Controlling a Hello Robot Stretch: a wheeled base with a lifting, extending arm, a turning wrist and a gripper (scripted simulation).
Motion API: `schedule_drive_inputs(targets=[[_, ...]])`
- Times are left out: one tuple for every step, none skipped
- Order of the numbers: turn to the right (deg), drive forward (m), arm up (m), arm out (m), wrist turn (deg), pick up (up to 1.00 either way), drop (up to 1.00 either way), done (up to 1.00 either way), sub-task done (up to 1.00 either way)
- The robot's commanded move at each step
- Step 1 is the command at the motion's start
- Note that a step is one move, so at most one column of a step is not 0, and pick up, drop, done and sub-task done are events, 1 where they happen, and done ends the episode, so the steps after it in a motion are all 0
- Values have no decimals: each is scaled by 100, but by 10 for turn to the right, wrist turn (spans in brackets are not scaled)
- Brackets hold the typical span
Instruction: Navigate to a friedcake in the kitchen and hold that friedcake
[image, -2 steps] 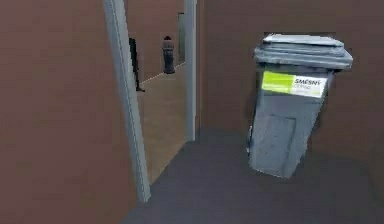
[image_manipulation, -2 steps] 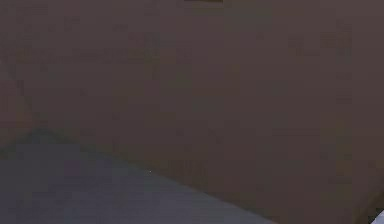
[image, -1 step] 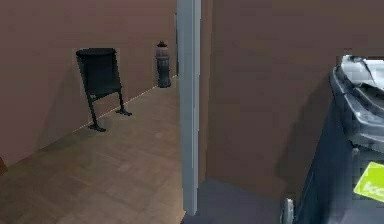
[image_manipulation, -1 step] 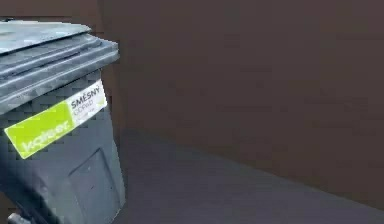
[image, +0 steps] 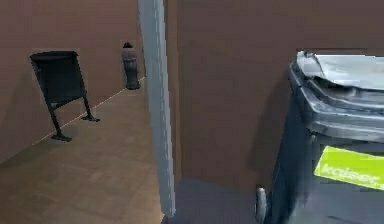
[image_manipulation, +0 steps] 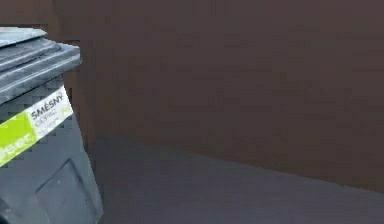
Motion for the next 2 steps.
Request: schedule_drive_inputs(targets=[[0, 15, 0, 0, 0, 0, 0, 0, 0], [-240, 0, 0, 0, 0, 0, 0, 0, 0]])
